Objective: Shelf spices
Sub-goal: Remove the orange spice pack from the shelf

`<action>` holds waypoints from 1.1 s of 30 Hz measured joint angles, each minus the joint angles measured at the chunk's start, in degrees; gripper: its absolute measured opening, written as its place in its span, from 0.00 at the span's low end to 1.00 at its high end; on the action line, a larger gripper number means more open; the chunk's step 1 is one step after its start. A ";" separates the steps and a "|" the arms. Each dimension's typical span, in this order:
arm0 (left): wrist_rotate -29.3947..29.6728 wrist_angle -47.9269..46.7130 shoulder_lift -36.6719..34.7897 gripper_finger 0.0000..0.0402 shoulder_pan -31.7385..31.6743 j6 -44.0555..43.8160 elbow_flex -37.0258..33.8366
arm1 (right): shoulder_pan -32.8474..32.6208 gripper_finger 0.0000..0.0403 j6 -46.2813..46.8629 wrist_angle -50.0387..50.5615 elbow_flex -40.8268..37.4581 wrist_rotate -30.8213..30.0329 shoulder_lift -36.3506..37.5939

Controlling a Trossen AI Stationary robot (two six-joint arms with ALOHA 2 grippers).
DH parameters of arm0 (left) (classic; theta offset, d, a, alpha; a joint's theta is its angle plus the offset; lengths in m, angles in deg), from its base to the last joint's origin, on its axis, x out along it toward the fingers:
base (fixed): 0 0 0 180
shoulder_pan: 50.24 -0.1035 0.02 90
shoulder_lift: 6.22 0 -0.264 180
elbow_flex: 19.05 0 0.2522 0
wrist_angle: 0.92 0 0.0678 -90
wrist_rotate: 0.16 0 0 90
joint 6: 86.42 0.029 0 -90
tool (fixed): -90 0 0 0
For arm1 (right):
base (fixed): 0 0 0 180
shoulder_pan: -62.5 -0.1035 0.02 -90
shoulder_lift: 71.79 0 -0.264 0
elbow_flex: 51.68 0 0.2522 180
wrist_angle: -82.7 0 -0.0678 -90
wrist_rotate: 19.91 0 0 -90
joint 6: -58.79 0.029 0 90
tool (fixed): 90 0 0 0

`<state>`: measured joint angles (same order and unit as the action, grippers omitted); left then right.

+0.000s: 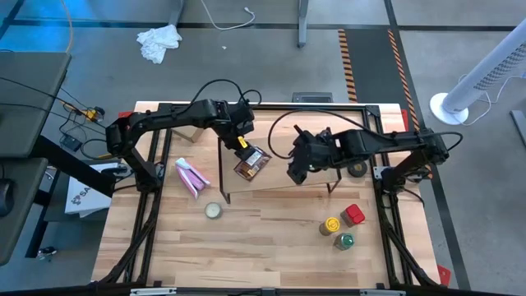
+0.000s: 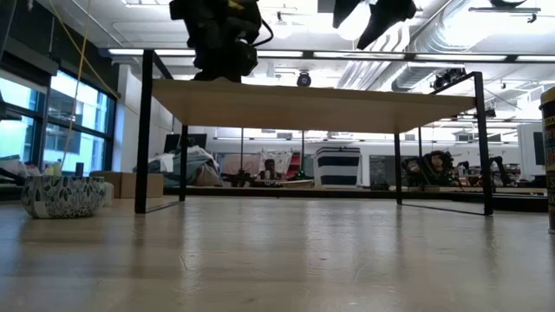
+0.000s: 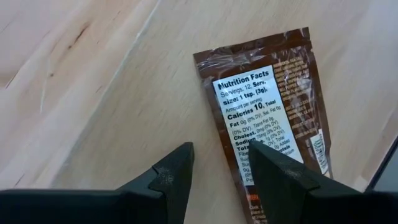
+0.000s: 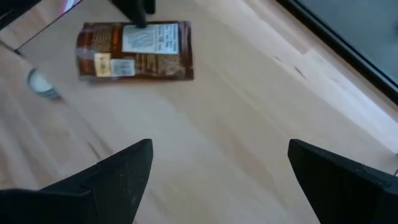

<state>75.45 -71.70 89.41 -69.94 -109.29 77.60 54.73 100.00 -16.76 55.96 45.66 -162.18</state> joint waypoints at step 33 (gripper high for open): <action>-3.66 0.03 0.02 0.39 2.14 -2.56 0.00 | -0.68 0.05 -10.15 -16.07 -0.09 -0.38 -12.63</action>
<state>71.80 -71.67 89.43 -67.80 -111.85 77.60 54.05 89.85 -32.82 55.88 45.28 -174.80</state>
